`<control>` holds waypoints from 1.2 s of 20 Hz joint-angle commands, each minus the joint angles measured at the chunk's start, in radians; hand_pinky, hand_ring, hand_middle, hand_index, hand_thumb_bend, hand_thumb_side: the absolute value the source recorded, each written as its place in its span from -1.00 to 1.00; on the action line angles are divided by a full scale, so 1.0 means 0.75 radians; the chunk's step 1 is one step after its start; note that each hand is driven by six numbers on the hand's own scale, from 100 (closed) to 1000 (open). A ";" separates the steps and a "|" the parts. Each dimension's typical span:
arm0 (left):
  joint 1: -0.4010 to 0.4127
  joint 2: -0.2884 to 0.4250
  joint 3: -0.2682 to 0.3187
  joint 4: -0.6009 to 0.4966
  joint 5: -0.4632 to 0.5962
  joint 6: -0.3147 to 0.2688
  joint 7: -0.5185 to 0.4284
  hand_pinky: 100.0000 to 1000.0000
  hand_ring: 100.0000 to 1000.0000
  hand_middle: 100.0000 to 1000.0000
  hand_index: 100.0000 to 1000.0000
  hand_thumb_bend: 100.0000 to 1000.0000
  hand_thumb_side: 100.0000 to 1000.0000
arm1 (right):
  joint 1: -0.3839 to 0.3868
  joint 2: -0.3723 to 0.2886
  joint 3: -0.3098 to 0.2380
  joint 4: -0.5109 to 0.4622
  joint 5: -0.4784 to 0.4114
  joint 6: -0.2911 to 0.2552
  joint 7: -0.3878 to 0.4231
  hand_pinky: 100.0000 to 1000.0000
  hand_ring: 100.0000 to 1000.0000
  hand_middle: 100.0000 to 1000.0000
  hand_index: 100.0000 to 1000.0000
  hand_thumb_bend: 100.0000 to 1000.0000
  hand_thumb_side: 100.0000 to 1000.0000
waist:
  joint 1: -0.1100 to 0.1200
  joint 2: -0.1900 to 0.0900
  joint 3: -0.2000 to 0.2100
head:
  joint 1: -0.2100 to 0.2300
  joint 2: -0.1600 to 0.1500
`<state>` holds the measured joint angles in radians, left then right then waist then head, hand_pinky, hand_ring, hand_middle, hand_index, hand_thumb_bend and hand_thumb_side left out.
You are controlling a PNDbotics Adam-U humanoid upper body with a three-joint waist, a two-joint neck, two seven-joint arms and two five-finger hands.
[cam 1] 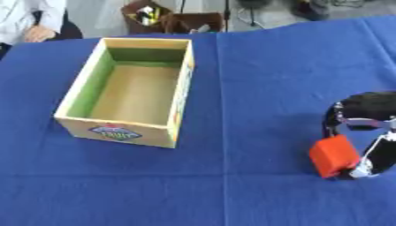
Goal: Pick up objects on the table and place them in the box.
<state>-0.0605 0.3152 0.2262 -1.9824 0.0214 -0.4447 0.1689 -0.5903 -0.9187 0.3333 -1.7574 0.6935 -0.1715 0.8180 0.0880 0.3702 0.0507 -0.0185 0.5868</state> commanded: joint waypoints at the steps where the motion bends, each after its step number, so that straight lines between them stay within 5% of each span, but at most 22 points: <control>1: -0.004 0.018 0.003 -0.024 0.001 0.000 -0.006 -0.24 0.15 0.05 0.58 -0.07 0.95 | -0.018 -0.024 -0.014 -0.005 -0.008 0.008 -0.032 0.54 0.57 -0.14 0.18 -0.17 -0.32 | -0.006 -0.019 0.000 | 0.001 -0.013; 13: -0.009 0.018 0.002 -0.024 0.002 0.001 -0.008 -0.24 0.15 0.06 0.58 -0.08 0.95 | -0.016 -0.018 -0.013 0.018 -0.038 0.039 -0.104 0.47 0.46 -0.28 -0.04 -1.00 -0.28 | -0.007 -0.017 0.001 | 0.002 -0.023; 24: -0.008 0.025 0.003 -0.024 0.002 0.000 -0.005 -0.24 0.15 0.06 0.57 -0.09 0.94 | -0.133 -0.013 -0.056 -0.092 -0.078 0.095 -0.203 0.41 0.39 -0.35 -0.18 -1.00 -0.06 | -0.016 -0.023 0.007 | 0.004 -0.019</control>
<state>-0.0620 0.3151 0.2261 -1.9824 0.0213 -0.4441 0.1646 -0.6707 -0.9125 0.3143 -1.7937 0.6424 -0.1054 0.6789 0.0803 0.3738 0.0553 -0.0181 0.5792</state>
